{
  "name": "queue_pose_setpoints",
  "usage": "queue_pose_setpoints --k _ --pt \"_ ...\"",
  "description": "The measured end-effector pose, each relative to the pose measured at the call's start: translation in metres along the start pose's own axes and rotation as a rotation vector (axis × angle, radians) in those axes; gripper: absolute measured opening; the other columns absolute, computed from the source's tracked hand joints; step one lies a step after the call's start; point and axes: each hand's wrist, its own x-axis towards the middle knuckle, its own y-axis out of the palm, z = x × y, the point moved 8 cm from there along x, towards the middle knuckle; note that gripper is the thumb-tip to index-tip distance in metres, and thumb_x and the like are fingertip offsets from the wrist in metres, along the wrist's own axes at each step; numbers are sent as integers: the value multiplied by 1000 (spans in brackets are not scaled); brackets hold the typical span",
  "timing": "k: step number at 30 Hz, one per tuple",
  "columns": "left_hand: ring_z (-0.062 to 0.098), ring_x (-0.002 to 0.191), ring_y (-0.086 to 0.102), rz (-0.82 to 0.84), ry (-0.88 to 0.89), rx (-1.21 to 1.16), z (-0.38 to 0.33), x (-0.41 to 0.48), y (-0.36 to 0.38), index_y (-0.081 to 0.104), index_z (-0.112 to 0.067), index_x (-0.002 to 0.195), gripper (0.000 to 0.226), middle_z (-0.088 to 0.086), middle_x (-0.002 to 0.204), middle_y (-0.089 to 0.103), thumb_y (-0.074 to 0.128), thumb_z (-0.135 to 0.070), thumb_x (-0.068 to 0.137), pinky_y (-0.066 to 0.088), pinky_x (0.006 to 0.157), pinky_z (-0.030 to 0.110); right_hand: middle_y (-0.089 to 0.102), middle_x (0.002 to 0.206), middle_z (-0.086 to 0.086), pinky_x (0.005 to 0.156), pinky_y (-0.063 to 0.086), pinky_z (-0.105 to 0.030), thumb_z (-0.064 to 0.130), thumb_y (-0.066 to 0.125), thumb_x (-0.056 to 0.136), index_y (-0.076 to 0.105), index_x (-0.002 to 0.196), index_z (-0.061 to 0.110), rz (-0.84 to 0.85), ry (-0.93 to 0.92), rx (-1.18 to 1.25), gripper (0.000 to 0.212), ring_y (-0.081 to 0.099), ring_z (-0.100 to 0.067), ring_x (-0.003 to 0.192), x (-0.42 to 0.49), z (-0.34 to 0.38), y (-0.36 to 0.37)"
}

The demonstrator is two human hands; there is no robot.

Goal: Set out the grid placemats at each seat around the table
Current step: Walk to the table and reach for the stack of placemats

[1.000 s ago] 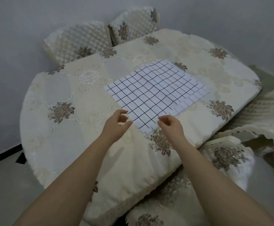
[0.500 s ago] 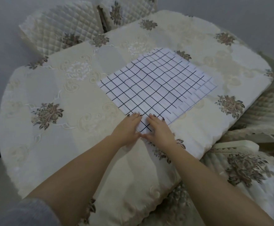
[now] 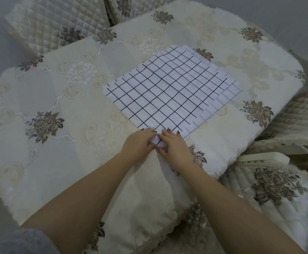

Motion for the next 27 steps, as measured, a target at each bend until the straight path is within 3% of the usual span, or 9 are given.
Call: queue_pose_setpoints --k 4,5,7,10,12,15,18,22,27 --pt "25 110 64 -41 82 42 -6 -4 -3 72 -8 92 16 7 104 72 60 -12 83 40 89 23 55 136 -8 118 18 -45 17 54 91 61 124 11 -57 -23 35 35 38 -24 139 -4 0 -1" --pt "24 102 66 -67 93 49 -7 -5 -5 71 -8 83 17 5 95 73 55 -14 82 40 84 22 56 135 -9 118 18 -45 16 54 89 62 122 10 -59 -23 36 34 39 -25 138 -5 0 -1" --pt "21 94 68 -102 104 66 -7 -7 -5 69 -10 76 26 3 89 73 47 -20 83 43 79 22 56 136 -9 117 17 -42 16 57 88 62 123 10 -55 -18 38 35 39 -25 138 -7 1 -1" --pt "24 81 68 -119 66 72 -7 -7 -4 68 -13 72 27 4 83 72 45 -23 84 53 63 33 56 137 -9 116 19 -41 19 58 89 65 117 10 -77 -5 58 30 42 -24 136 -9 1 -1" --pt "25 70 63 -144 21 44 -6 -5 -7 64 -13 72 24 4 74 68 47 -25 85 47 53 34 59 134 -8 116 19 -40 20 55 91 67 111 9 -94 36 107 25 46 -23 132 -10 -2 -2" --pt "24 65 57 -186 15 -27 -13 -3 -15 63 -10 76 23 4 70 64 47 -24 85 42 55 32 68 113 -9 112 30 -44 17 55 91 66 103 6 -150 110 188 20 58 -27 110 -16 -2 -13" --pt "25 66 58 -177 54 -62 -26 1 -24 66 -7 78 8 5 70 65 60 -13 80 44 61 31 70 96 -10 89 46 -43 13 55 90 68 99 7 -201 175 312 17 59 -29 95 -18 1 -35" --pt "24 66 61 -216 84 -85 -39 8 -44 70 -8 79 5 6 70 68 66 -10 79 38 62 24 71 88 3 77 51 -37 21 59 90 71 94 21 -245 165 412 13 63 -16 87 -11 5 -58" --pt "16 65 51 -171 14 -91 -40 16 -64 68 -11 77 22 -3 68 62 63 -29 89 34 60 28 72 81 6 71 48 -25 22 61 91 74 88 18 -321 170 476 13 63 -10 79 -11 7 -95"
